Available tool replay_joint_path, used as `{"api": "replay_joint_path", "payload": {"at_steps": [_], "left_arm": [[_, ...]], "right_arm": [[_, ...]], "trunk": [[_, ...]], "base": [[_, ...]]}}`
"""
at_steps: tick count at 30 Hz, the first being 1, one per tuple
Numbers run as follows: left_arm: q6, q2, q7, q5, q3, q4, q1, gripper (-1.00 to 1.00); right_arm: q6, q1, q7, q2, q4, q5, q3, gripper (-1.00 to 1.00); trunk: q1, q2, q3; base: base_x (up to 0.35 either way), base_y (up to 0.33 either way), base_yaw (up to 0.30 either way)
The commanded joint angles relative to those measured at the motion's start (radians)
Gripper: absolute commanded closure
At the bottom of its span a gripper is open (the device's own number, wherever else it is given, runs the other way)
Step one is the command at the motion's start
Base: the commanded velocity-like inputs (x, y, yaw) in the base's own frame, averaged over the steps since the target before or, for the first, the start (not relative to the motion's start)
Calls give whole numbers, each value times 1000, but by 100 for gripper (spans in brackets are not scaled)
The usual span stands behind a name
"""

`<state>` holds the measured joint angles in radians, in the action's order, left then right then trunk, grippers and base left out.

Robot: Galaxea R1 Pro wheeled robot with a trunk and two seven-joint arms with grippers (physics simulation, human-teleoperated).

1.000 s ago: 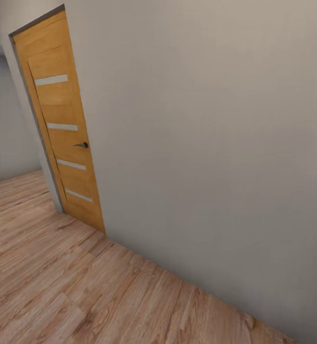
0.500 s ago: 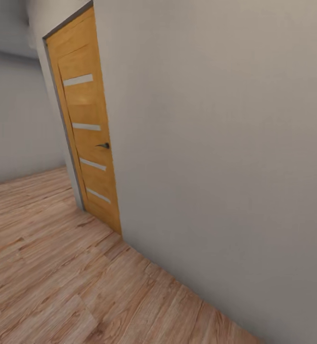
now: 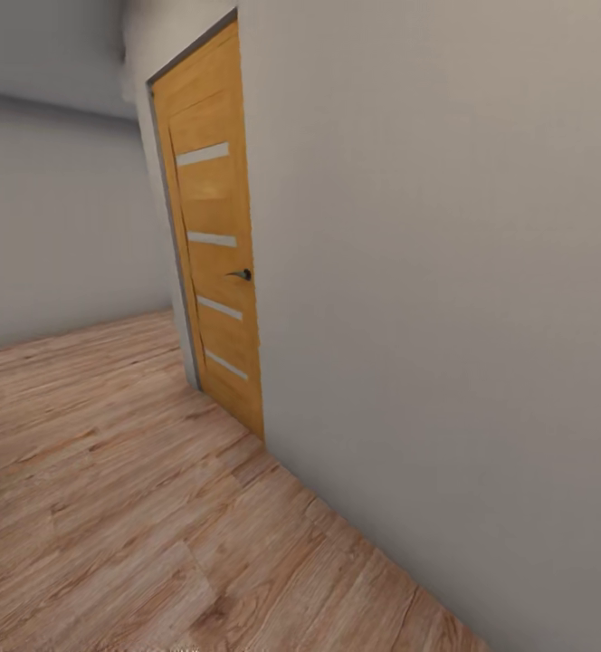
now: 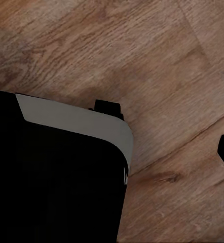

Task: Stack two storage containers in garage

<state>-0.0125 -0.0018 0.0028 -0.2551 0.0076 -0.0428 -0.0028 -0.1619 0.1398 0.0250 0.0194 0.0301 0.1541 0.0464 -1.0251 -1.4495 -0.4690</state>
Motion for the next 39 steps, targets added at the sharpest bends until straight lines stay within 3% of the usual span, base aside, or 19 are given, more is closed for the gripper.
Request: {"api": "replay_joint_path", "payload": {"at_steps": [1, 7, 39], "left_arm": [[-1, 0, 0, -10, 0, 0, 0, -100], [-1, -2, -1, -27, 0, 0, 0, -100], [-2, -3, -1, -29, 0, 0, 0, -100]], "right_arm": [[-5, 1, 3, 0, 3, 10, 4, -100], [-5, 1, 3, 0, 4, 26, 4, -100], [-8, -12, -8, 11, 3, 31, 4, -100]], "trunk": [[0, -1, -1], [0, -1, -1], [0, -1, -1]], "base": [[0, 0, 286], [0, 0, 286], [0, 0, 284]]}}
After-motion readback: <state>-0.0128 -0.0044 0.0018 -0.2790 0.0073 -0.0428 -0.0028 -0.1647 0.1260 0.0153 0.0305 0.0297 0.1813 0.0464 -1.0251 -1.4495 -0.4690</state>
